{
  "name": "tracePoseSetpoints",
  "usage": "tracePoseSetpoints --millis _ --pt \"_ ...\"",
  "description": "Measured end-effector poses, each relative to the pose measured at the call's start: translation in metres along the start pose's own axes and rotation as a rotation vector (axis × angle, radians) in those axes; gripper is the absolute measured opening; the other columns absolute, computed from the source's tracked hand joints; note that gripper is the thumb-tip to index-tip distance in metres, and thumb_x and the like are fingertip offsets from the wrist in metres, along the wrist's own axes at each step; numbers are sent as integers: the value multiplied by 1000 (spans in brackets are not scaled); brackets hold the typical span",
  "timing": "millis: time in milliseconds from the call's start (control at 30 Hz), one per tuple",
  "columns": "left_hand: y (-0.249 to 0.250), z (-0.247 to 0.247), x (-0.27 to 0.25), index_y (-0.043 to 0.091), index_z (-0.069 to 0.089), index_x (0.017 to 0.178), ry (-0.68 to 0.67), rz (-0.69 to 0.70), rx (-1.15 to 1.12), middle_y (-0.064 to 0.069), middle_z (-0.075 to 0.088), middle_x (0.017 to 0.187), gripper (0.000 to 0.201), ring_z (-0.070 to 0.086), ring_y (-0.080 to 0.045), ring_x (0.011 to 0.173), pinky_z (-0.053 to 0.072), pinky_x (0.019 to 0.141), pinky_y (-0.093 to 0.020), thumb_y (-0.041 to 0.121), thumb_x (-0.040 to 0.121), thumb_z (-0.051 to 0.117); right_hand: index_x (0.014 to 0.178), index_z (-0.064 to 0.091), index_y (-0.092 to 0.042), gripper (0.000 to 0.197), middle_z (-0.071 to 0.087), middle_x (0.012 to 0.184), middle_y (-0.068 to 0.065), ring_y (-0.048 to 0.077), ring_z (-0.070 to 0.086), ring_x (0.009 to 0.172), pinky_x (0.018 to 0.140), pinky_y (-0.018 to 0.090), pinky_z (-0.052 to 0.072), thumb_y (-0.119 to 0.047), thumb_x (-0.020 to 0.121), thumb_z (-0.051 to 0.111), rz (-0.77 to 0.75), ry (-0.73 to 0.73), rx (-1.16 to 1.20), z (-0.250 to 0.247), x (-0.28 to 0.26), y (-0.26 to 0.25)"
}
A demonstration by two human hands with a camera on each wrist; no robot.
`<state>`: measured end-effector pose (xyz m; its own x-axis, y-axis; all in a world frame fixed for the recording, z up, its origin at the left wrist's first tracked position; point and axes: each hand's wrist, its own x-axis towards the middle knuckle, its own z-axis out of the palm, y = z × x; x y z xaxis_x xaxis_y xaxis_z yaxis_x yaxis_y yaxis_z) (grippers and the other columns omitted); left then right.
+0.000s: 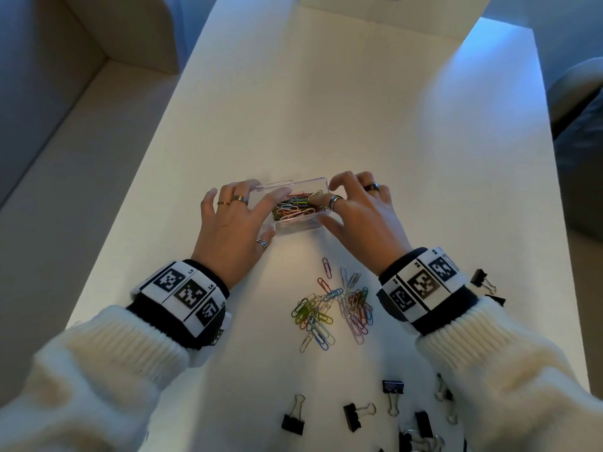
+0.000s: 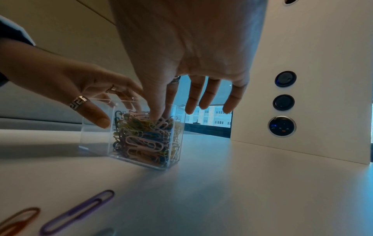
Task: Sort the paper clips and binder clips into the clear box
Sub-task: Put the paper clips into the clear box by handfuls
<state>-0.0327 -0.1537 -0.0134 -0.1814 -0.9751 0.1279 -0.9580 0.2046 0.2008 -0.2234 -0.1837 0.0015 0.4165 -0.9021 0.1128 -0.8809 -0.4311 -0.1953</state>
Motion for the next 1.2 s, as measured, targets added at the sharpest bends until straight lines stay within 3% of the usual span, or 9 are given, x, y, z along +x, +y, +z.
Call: tracePoseSetpoints --millis 200,333,400,467,567,667,833,1033,1200 --pt "3 -5 -6 37 51 117 42 2 3 -12 46 134 56 32 -28 118 26 99 -64 26 68 75 112 61 -20 34 52 113 4 25 41 109 93 42 36 -36 82 60 86 -8 173 -13 -10 2" --pt "13 -22 -25 30 54 111 166 128 -114 -6 52 121 36 41 -21 106 29 88 -38 39 76 56 104 63 -20 34 58 110 -1 15 49 103 95 34 42 -42 86 43 61 -107 330 -17 -33 8" --pt "22 -23 -37 25 56 101 36 253 -227 0 59 100 29 52 -16 88 37 75 -28 44 79 51 113 61 -20 38 58 119 -2 13 51 107 97 35 45 -38 90 37 -50 -298 296 -7 -45 8" --pt "33 -20 -46 23 53 102 -258 208 -244 8 56 94 41 58 -13 81 38 68 -22 56 77 52 118 60 -16 40 57 126 0 21 54 111 92 39 49 -32 92 34 -170 -412 199 7 -55 8" --pt "46 -1 -53 21 38 115 -633 55 -132 6 48 113 74 52 -15 102 41 79 -27 68 64 63 109 66 -14 32 64 118 0 29 63 102 72 38 58 -24 88 45 -235 -416 91 18 -66 13" --pt "59 11 -53 16 33 118 -677 76 -83 -2 42 123 79 48 -20 111 43 83 -32 66 65 64 108 67 -17 34 65 117 -3 27 63 105 72 35 58 -18 74 71 -292 -361 -2 22 -80 21" --pt "64 7 -51 18 35 117 -562 51 -124 0 46 119 55 51 -18 106 43 80 -29 53 81 57 115 63 -18 43 62 122 -2 26 58 113 91 36 51 -32 88 34 -194 -461 190 3 -99 25" --pt "50 -1 -64 17 33 110 -769 -19 -80 -4 59 99 70 58 -24 87 49 72 -35 59 67 68 128 47 -22 53 45 123 0 18 49 109 93 30 43 -49 83 52 293 -370 224 -4 -115 31" --pt "67 12 -57 15 32 118 -641 10 -78 -5 56 110 68 59 -24 96 49 76 -34 57 74 62 126 50 -16 47 40 123 -1 15 44 113 99 20 34 -39 85 57 346 -403 364 9 -115 9"
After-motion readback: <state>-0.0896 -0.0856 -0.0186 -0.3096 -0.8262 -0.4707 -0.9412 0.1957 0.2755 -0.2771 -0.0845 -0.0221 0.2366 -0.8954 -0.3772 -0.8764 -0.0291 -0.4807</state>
